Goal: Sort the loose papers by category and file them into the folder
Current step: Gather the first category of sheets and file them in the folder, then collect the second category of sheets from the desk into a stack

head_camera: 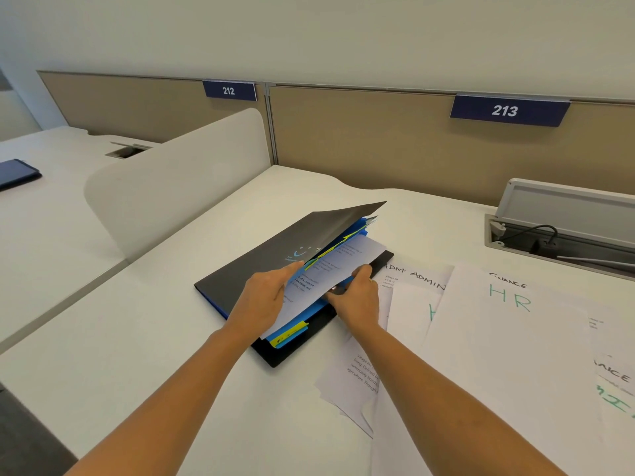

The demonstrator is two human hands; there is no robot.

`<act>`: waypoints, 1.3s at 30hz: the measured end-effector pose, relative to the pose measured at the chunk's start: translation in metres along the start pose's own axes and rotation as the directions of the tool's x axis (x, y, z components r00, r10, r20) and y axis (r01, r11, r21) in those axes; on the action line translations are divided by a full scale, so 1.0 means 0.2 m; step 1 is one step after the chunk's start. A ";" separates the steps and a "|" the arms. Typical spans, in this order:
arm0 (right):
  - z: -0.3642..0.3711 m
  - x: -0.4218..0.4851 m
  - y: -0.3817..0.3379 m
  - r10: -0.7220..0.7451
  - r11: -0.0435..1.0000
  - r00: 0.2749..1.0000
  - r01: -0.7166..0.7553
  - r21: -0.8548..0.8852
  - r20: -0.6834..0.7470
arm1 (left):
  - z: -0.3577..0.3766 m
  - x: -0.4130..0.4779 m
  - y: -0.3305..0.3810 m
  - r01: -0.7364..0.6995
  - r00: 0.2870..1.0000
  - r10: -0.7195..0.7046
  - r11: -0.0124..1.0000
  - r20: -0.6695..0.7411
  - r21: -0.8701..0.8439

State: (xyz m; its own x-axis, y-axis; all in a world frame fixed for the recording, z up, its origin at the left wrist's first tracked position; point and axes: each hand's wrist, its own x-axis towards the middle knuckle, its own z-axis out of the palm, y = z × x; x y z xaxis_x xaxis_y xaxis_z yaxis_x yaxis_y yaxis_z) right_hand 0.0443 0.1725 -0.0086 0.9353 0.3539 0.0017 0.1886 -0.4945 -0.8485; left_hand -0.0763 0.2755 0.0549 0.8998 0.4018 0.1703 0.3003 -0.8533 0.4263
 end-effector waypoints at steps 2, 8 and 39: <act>0.01 0.00 0.00 -0.005 0.999 1.000 0.004 0.035 0.016 | 0.00 0.00 0.01 0.000 1.000 0.000 1.000 0.012 0.005; -0.05 -0.02 0.03 -0.006 0.999 1.000 0.005 0.043 0.027 | 0.01 0.00 0.02 0.003 1.000 -0.003 1.000 -0.003 -0.002; -0.22 -0.10 0.16 -0.207 0.894 0.943 0.290 -0.340 0.259 | 0.41 0.19 -0.05 0.069 0.978 -0.123 0.954 0.170 0.293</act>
State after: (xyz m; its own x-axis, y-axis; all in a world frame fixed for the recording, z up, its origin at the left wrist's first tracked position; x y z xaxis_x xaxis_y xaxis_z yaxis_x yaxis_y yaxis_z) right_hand 0.0445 0.1147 -0.0125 0.7655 0.6422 0.0400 0.5418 -0.6098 -0.5784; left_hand -0.0201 0.2719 -0.0165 0.8968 0.4409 -0.0369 0.4409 -0.8835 0.1584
